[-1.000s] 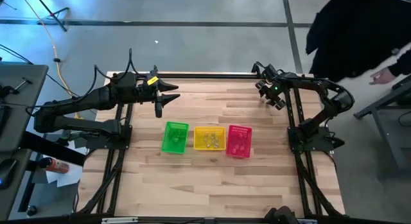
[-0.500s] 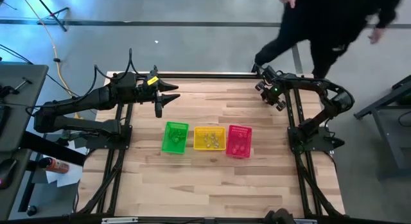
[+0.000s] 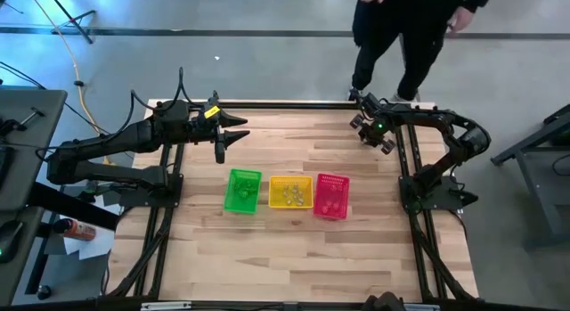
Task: Sort Halloween decoration
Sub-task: Put the white skull toy into the yellow basket
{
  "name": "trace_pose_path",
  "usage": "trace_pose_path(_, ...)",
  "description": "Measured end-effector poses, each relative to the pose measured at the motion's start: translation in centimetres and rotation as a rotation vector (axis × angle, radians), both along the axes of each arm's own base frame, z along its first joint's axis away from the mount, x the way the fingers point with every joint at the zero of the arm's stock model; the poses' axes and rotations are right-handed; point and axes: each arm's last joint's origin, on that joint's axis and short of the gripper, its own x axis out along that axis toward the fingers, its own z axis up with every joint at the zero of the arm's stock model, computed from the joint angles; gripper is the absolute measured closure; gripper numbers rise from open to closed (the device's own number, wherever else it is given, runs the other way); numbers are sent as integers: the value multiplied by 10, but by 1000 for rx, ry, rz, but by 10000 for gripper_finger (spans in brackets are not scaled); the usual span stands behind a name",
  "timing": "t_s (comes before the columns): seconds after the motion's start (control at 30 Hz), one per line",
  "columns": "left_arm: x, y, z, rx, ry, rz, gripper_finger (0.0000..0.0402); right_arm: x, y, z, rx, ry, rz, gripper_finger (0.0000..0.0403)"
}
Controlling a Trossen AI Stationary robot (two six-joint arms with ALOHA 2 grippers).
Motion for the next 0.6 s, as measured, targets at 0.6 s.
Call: trace_pose_path(0.6, 0, 0, 2, 4, -17, 0, 245, 6, 2, 24, -176, -71, 169, 337)
